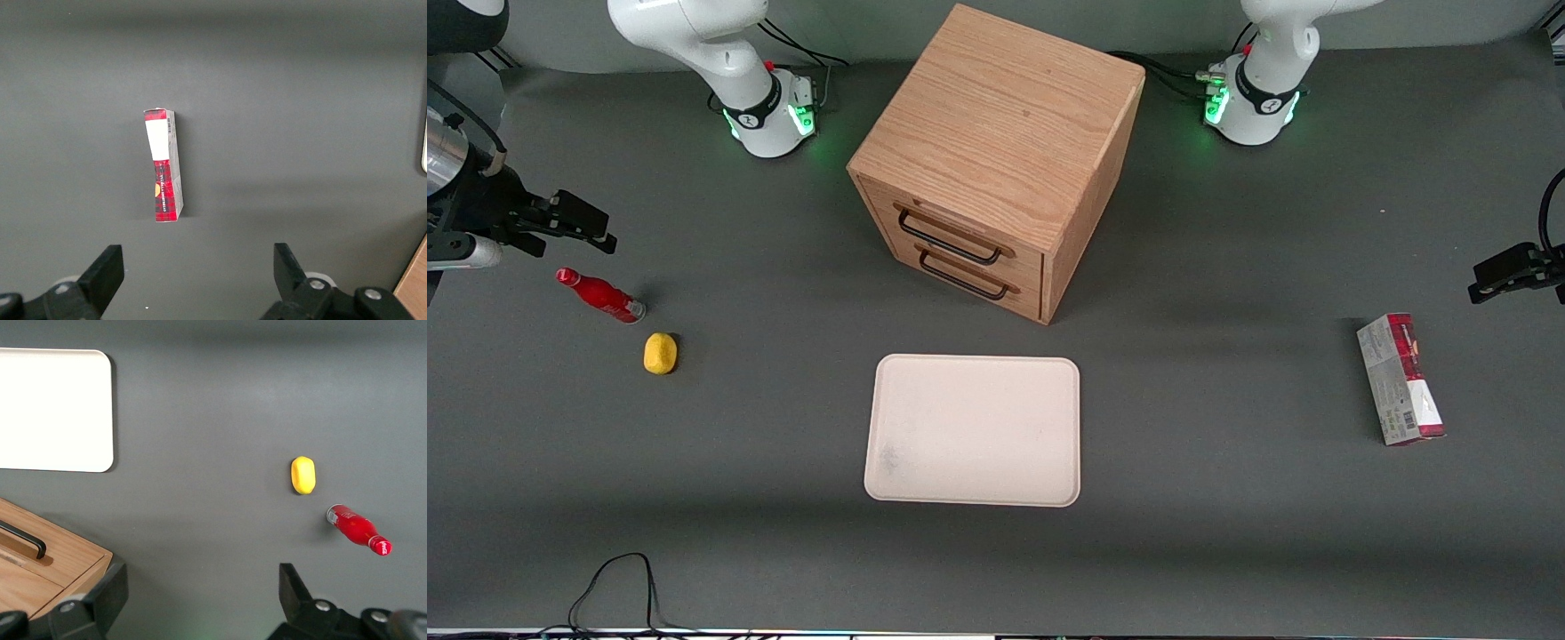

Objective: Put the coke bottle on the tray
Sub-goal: 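Move the right gripper toward the red Coca-Cola bottle lying on the table, then lower the open right gripper around the bottle cap and close it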

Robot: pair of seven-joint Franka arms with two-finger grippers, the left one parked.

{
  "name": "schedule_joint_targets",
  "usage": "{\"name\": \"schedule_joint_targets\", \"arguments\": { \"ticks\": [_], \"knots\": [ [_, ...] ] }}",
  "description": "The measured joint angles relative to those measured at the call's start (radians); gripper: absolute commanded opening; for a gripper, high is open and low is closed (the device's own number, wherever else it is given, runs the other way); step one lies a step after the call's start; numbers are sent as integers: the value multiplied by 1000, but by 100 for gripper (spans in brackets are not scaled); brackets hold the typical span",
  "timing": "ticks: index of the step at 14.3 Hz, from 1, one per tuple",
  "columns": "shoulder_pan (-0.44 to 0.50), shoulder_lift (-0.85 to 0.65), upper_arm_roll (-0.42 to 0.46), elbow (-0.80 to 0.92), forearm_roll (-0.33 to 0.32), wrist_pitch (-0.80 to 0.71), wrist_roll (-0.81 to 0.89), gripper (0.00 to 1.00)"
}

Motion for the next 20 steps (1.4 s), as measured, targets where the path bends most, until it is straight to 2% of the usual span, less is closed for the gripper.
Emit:
{"name": "schedule_joint_targets", "arguments": {
  "ticks": [4, 6, 9, 12, 15, 17, 20],
  "knots": [
    [0, 2, 0, 4, -1, -42, 0, 100],
    [-1, 2, -11, 3, -39, -80, -32, 100],
    [-4, 2, -117, -23, -104, -79, -164, 100],
    [-15, -5, -285, -146, -133, 61, -357, 100],
    [-19, -18, -418, -350, -137, 292, -489, 100],
    [-19, -20, -478, -482, -137, 432, -537, 100],
    [-18, -21, -521, -618, -138, 594, -576, 100]
  ]
}}
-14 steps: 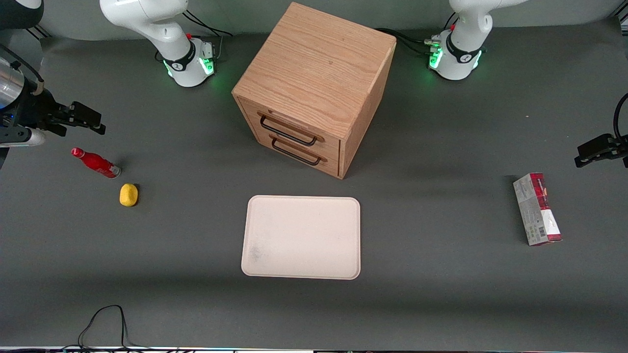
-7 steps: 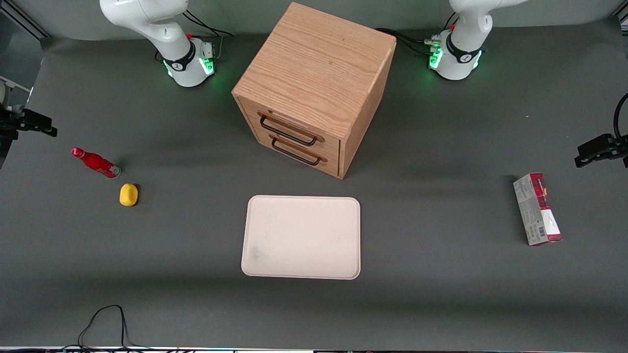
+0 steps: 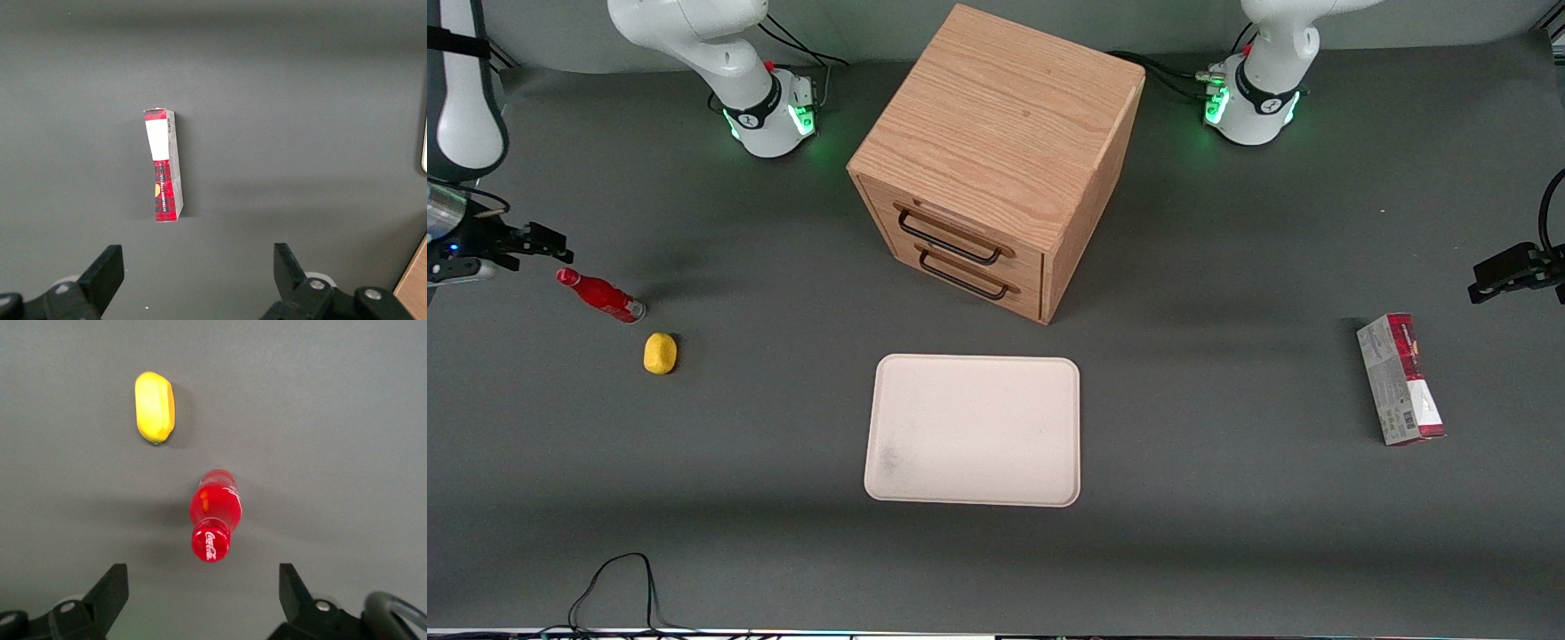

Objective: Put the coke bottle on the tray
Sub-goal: 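Lower the open right gripper around the bottle cap and close it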

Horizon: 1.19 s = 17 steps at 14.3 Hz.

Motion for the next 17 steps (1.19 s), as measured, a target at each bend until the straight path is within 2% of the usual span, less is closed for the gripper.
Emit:
{"name": "schedule_joint_targets", "arguments": {
  "ticks": [3, 8, 11, 12, 13, 15, 17],
  "knots": [
    [1, 1, -15, -72, -1, 107, -9, 100],
    [1, 43, -18, -101, 0, 202, -24, 99],
    [1, 73, -18, -101, 9, 214, -25, 89],
    [2, 79, -18, -101, 11, 215, -25, 81],
    [2, 81, -18, -101, 12, 215, -25, 69],
    [3, 82, -18, -101, 13, 215, -25, 39],
    [3, 82, -18, -101, 13, 215, -27, 20]
  ]
}}
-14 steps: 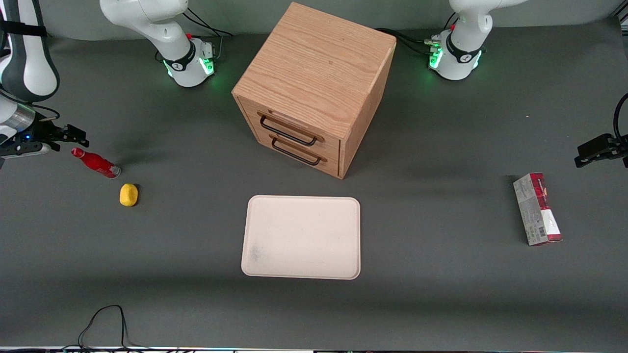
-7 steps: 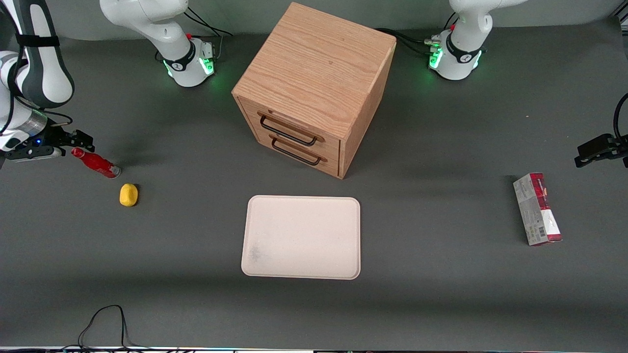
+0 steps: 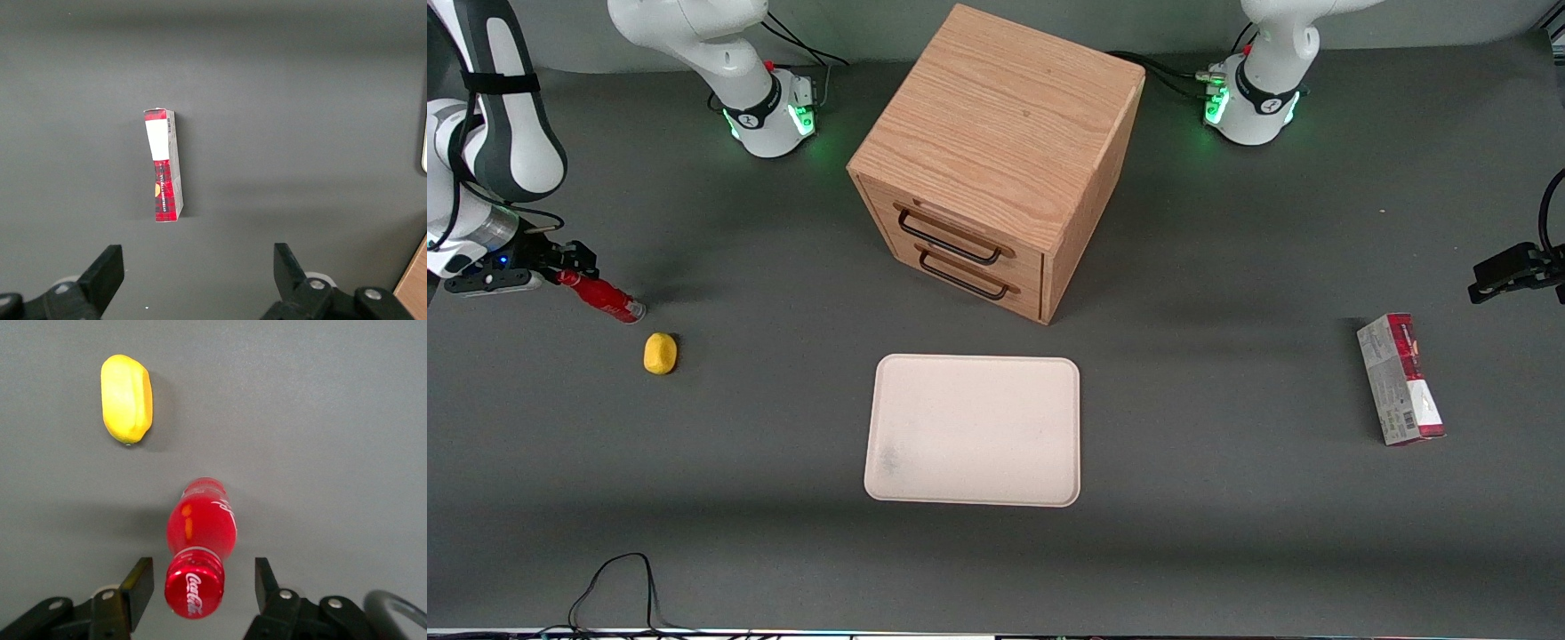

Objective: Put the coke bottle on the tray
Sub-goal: 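Lower the open right gripper around the bottle cap and close it, then lift the bottle with the right gripper and carry it over the cream tray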

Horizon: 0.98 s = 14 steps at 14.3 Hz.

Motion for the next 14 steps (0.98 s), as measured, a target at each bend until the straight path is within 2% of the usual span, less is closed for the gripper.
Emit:
{"name": "schedule_joint_targets", "arguments": {
  "ticks": [2, 3, 9, 11, 14],
  "knots": [
    [0, 0, 0, 1, 0, 0, -3, 2],
    [2, -1, 0, 1, 2, 0, -4, 0],
    [10, -4, 39, 26, 9, -29, -1, 0],
    [11, -12, 84, 102, 11, -154, 17, 0],
    [12, -19, 181, 304, 13, -394, 71, 0]
  ]
}}
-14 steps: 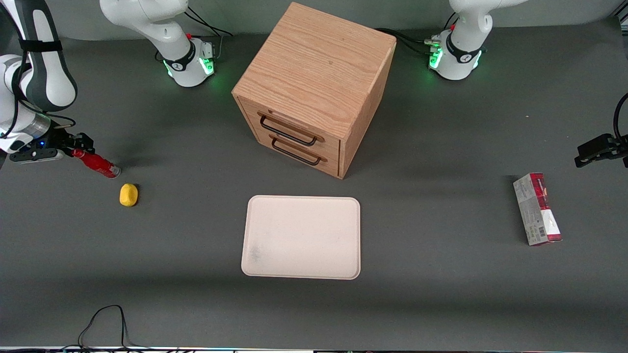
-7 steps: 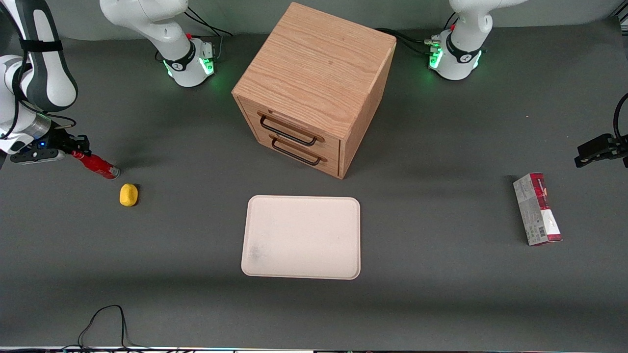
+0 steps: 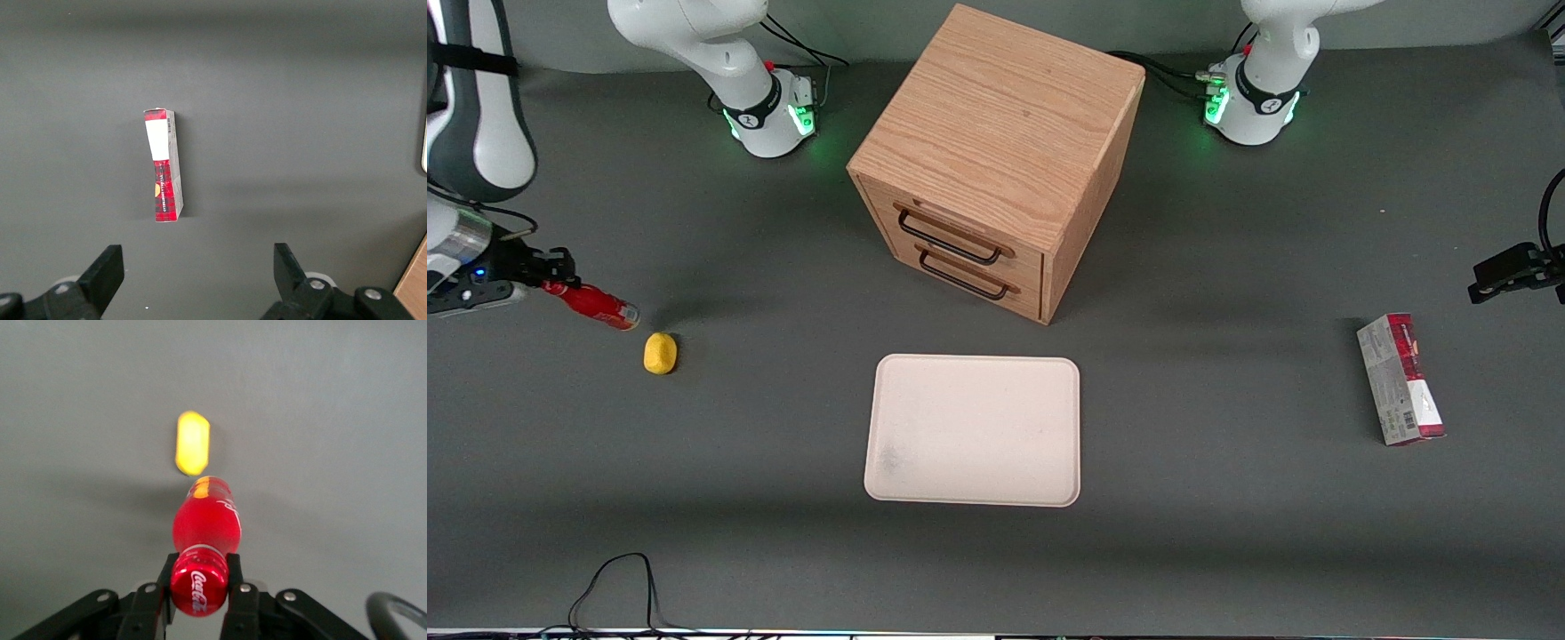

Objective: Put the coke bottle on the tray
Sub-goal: 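Lift the bottle with the right gripper and carry it over the cream tray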

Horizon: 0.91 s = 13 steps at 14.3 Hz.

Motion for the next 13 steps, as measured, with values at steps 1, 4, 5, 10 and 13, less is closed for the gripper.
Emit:
{"name": "schedule_joint_targets", "arguments": {
  "ticks": [1, 4, 5, 10, 13],
  "knots": [
    [1, -1, 40, 72, 1, -71, 26, 0],
    [4, 13, 163, 292, 28, -270, 115, 0],
    [5, 33, 193, 373, 69, -332, 136, 0],
    [10, 247, 307, 849, 192, -594, 245, 0],
    [13, 371, 441, 1016, 196, -613, 360, 0]
  ]
}}
